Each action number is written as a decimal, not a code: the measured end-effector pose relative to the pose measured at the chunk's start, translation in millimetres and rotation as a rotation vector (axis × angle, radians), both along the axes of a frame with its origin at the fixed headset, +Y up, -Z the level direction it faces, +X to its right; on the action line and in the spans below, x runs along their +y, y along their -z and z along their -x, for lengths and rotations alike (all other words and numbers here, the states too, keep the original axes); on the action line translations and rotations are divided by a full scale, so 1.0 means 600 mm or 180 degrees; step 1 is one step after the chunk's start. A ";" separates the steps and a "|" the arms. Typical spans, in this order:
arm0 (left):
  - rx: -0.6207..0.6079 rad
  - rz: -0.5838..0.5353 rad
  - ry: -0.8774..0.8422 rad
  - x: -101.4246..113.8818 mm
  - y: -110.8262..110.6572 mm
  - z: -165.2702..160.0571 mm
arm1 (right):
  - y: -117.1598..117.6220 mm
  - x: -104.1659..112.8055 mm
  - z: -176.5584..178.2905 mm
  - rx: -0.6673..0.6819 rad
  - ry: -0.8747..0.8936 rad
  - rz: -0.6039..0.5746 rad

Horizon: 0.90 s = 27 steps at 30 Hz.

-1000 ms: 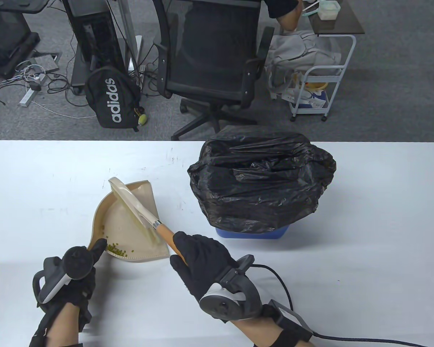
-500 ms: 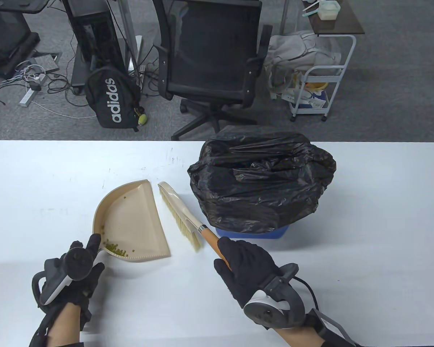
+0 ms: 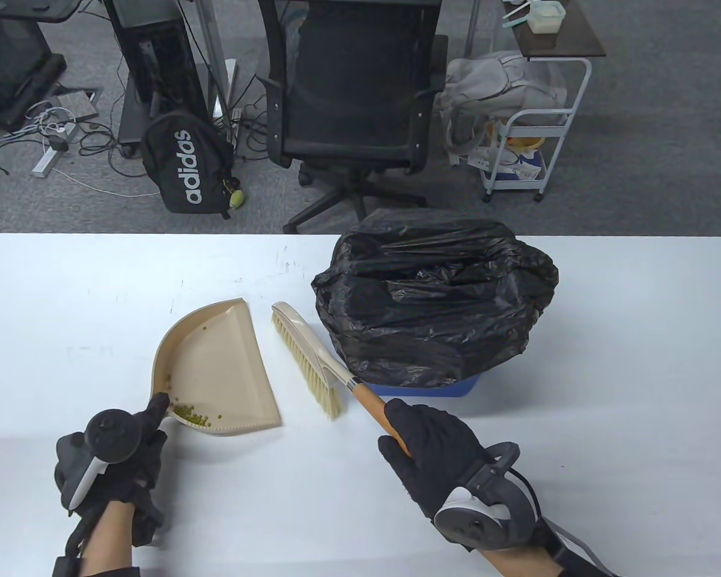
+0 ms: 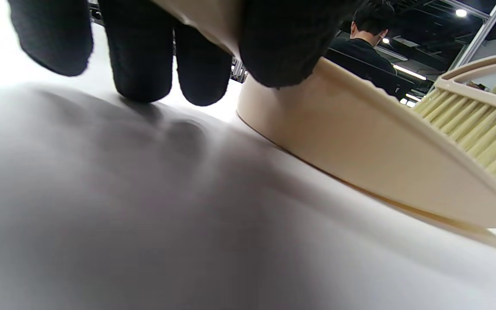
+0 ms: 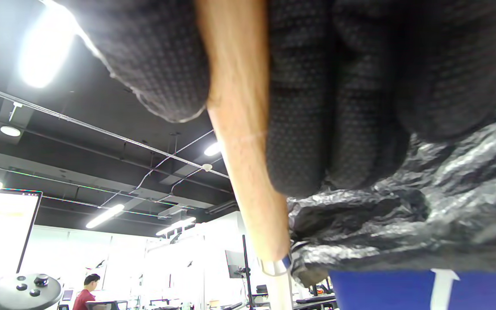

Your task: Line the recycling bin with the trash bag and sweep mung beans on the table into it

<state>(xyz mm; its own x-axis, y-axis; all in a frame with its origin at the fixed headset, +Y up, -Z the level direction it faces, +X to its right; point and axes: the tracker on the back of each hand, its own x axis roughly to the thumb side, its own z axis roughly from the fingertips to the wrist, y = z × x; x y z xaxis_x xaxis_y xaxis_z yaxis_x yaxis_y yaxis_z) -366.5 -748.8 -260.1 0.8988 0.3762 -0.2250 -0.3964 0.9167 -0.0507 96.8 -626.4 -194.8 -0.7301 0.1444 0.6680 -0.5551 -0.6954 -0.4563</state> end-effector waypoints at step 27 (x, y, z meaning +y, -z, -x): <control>0.0435 -0.0870 -0.0015 0.145 -0.011 -0.003 | 0.006 -0.004 0.003 0.0033 -0.0105 -0.0065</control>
<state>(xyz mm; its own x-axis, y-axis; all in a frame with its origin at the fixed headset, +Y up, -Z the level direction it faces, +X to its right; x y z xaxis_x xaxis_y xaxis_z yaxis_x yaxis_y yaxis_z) -364.4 -661.9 -253.4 0.8653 0.4434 -0.2336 -0.3867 0.8872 0.2515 95.0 -629.1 -198.6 -0.7273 0.1066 0.6780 -0.5367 -0.7040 -0.4650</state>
